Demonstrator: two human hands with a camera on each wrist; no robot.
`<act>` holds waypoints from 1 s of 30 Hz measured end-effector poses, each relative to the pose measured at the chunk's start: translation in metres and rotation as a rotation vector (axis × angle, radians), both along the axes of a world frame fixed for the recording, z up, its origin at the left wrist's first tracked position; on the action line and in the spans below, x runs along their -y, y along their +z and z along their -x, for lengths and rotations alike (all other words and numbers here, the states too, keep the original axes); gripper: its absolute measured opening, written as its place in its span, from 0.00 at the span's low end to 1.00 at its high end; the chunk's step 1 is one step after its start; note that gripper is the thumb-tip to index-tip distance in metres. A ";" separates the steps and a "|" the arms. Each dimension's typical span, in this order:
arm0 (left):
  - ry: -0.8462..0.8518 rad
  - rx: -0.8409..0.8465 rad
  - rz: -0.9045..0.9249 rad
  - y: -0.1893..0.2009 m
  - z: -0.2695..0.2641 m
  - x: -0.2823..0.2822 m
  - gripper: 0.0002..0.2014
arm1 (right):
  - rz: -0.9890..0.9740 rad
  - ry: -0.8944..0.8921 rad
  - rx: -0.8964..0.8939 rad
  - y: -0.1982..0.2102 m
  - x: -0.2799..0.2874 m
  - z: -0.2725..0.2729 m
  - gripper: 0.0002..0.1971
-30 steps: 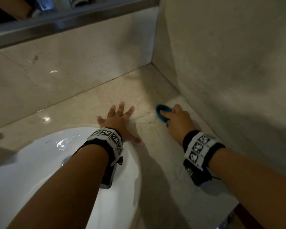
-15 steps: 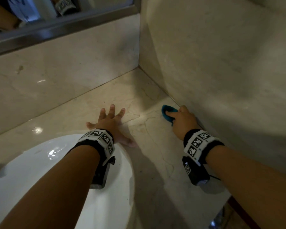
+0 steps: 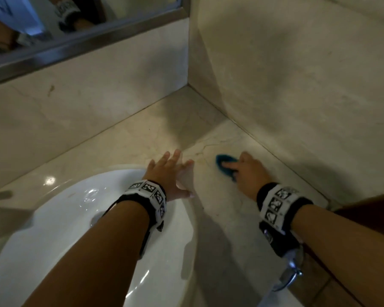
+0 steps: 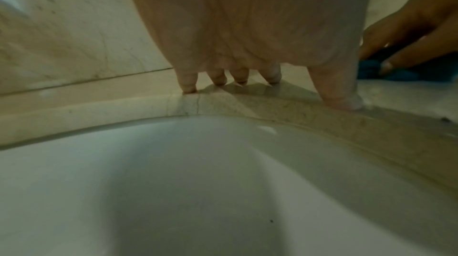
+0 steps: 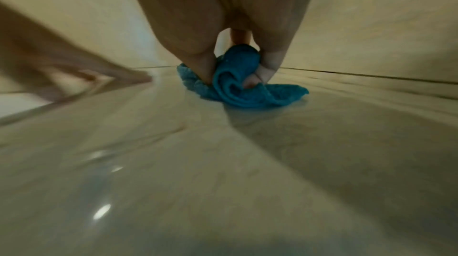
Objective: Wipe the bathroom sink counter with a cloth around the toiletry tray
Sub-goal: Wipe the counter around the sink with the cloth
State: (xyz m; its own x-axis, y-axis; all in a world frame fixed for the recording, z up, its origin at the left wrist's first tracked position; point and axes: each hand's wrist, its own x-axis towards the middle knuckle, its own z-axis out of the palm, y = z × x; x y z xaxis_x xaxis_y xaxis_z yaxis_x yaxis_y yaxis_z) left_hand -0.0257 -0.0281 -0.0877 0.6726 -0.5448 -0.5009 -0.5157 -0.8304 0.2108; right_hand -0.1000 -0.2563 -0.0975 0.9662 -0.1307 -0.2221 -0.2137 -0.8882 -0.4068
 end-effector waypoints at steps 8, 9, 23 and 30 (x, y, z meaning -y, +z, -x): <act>0.016 0.022 0.014 -0.002 -0.003 0.006 0.50 | 0.008 -0.140 0.007 -0.002 -0.019 0.018 0.21; 0.025 0.021 0.021 -0.001 -0.002 0.005 0.50 | 0.012 -0.067 0.013 -0.001 -0.029 0.026 0.21; 0.160 -0.030 -0.025 -0.001 0.000 0.009 0.54 | -0.067 -0.117 0.019 0.005 -0.027 0.028 0.19; 0.136 -0.012 -0.051 0.002 0.001 0.010 0.48 | -0.049 0.127 -0.006 0.007 -0.047 0.045 0.20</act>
State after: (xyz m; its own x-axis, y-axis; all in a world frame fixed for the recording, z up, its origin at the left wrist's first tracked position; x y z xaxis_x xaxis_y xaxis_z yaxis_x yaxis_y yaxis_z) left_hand -0.0264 -0.0386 -0.0860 0.7320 -0.4229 -0.5342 -0.3956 -0.9022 0.1722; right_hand -0.1451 -0.2089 -0.0906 0.9729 0.0041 -0.2310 -0.1030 -0.8873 -0.4495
